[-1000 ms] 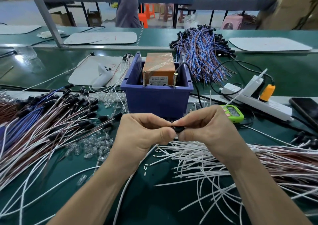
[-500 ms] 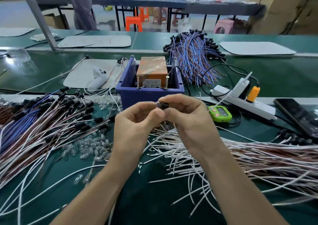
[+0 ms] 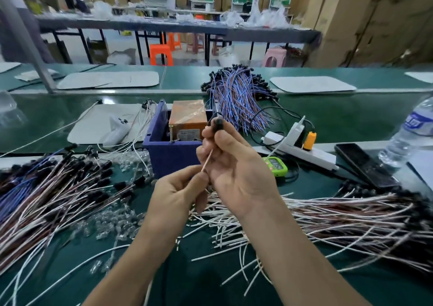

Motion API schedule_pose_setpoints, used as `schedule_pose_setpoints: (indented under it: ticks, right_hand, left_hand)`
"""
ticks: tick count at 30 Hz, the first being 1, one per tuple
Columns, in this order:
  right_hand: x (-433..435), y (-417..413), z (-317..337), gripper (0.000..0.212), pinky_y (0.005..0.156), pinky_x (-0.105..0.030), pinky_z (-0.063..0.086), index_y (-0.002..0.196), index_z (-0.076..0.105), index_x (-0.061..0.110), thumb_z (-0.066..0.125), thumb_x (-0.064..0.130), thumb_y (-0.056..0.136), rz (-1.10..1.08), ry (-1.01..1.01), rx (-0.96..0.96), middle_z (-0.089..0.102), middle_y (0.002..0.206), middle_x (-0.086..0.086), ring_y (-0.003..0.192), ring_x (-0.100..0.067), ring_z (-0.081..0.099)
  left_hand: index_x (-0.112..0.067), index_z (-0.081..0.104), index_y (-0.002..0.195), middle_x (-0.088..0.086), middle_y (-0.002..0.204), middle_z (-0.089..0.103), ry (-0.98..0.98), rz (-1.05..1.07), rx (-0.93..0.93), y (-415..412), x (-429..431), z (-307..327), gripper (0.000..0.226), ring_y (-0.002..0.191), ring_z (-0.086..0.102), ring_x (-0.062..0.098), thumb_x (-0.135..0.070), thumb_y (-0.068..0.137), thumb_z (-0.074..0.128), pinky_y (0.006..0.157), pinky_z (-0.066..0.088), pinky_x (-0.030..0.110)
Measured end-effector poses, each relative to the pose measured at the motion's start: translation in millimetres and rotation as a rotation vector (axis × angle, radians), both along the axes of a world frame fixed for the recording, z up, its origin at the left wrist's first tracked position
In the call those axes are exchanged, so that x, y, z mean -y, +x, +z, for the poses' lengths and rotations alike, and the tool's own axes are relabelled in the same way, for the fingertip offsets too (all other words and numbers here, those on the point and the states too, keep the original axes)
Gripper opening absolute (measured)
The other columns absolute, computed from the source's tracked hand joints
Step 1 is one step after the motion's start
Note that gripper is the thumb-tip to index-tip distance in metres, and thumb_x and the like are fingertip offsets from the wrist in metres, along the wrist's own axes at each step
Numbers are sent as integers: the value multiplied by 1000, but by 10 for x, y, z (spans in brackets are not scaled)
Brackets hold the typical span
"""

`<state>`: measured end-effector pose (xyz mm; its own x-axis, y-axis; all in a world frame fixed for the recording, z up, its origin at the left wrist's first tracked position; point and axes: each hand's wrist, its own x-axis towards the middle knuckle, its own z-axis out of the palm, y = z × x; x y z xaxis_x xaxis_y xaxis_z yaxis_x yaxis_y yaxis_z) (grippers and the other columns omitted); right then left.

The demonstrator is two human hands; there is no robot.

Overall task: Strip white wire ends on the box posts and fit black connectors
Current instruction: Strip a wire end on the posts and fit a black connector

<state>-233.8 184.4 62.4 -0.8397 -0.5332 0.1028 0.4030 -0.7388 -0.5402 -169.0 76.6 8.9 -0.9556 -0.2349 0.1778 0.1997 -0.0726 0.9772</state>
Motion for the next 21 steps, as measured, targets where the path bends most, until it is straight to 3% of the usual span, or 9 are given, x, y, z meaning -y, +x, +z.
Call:
schedule_pose_setpoints:
  ticks: [2, 6, 9, 12, 13, 16, 19, 21]
  right_hand:
    - [-116, -54, -10, 19, 78, -29, 55, 94, 73, 6, 65, -1, 79, -66, 32, 20, 71, 85, -13, 69, -18, 66]
    - [-469, -181, -35, 17, 81, -36, 62, 92, 75, 7, 65, -1, 81, -177, 29, 63, 75, 95, -14, 81, -22, 73]
    - [-753, -257, -94, 16, 80, -38, 62, 90, 74, 6, 64, -3, 81, -248, 78, 51, 75, 99, -16, 85, -24, 75]
    - [-956, -280, -219, 21, 76, -37, 62, 77, 77, 11, 63, -4, 79, -299, 205, 19, 76, 92, -14, 82, -24, 75]
    - [-1001, -280, -263, 22, 75, -36, 62, 73, 77, 13, 63, -4, 78, -316, 259, 1, 76, 89, -13, 79, -24, 74]
    - [-1062, -262, -359, 23, 75, -36, 63, 74, 74, 11, 68, -11, 77, -448, 562, -126, 75, 85, -12, 79, -24, 73]
    - [-1013, -219, -331, 27, 90, -38, 59, 75, 77, 22, 78, -4, 79, -811, 1247, -544, 77, 94, 8, 94, -12, 72]
    - [-875, -117, -240, 27, 94, -27, 53, 75, 78, 32, 80, 4, 78, -890, 1349, -818, 75, 98, 21, 102, -2, 68]
  left_hand:
    - [-20, 84, 90, 11, 58, 48, 58, 53, 71, -18, 98, -3, 21, 53, 39, 14, -35, 74, 85, 49, 32, 16]
    - [-20, 85, 86, 1, 56, 54, 66, 73, 82, -14, 285, 51, 28, 53, 44, 8, -38, 66, 77, 52, 39, 13]
    - [-23, 85, 82, 3, 55, 55, -57, 114, 126, -17, 398, 58, 15, 53, 44, 13, -35, 73, 80, 52, 38, 19]
    - [-28, 84, 75, 18, 58, 63, -214, 228, 162, -15, 516, 47, 4, 55, 48, 20, -30, 76, 87, 55, 39, 30]
    - [-29, 83, 74, 16, 59, 66, -238, 269, 160, -18, 541, 44, 5, 53, 51, 18, -30, 75, 88, 54, 42, 30]
    - [-32, 82, 71, 4, 50, 63, -254, 359, 141, -31, 547, 38, 11, 45, 47, 12, -25, 78, 88, 45, 39, 23]
    - [-32, 82, 70, 0, 47, 59, -280, 346, 105, -20, 460, 33, 15, 41, 43, 9, -21, 81, 86, 41, 35, 19]
    - [-33, 82, 72, -6, 46, 58, -332, 310, 66, -3, 360, 39, 16, 40, 43, 4, -20, 81, 85, 41, 34, 15]
